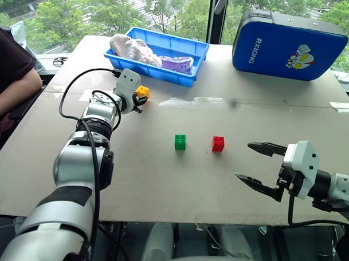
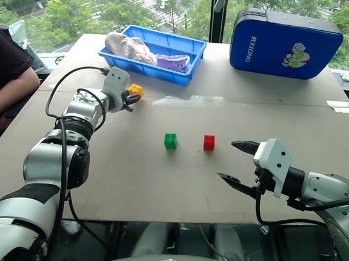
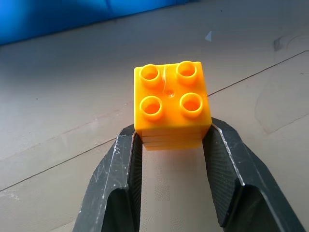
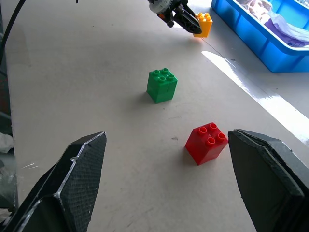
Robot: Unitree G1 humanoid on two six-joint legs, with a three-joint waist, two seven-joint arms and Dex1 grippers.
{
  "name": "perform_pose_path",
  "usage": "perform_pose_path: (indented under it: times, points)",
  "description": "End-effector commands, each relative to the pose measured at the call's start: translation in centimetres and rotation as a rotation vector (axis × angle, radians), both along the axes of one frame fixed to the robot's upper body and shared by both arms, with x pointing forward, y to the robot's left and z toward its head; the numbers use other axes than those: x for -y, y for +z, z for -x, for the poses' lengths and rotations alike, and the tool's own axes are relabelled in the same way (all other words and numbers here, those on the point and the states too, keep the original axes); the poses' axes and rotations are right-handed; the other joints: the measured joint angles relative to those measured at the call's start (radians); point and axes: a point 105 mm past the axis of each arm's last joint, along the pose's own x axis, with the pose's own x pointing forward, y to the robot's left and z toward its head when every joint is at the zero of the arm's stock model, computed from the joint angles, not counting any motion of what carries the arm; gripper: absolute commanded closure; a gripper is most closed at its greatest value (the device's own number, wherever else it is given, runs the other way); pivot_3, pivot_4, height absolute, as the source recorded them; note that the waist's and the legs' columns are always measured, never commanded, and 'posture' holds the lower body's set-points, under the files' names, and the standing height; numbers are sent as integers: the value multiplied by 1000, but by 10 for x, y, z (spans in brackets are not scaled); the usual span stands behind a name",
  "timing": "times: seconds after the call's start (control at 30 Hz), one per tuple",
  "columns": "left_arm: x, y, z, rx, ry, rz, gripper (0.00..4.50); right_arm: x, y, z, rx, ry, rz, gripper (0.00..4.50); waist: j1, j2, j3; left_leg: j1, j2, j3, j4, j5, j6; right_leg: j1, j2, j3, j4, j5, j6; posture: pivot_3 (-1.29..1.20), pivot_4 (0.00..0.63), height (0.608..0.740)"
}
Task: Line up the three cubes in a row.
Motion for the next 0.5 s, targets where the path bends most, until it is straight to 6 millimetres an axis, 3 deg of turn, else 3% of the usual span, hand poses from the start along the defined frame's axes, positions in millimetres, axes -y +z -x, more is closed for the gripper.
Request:
perform_pose_path:
  times: [0.03,0.13,0.27,0.5]
  points:
    - [4,30,10,133,-179,62,3292,-1,9,3,54,7,3,359,-3,0,0,0,0,0,0,0,0,0,0,0,0,0,0,0,150,740]
    - [16,29,49,38,-533,127,3292,-2,9,3,54,29,-8,359,-3,0,0,0,1,0,0,0,0,-1,0,0,0,0,0,0,150,740]
    - [12,12,91,-106,-780,22,3292,-6,11,5,61,75,-30,359,-6,0,0,0,1,0,0,0,0,-1,0,1,1,-1,-2,0,150,740]
    - [13,-5,107,-146,-937,-186,3292,-14,13,13,77,153,-55,359,9,0,0,0,2,-1,2,0,0,1,-1,-1,1,-3,-5,0,150,740]
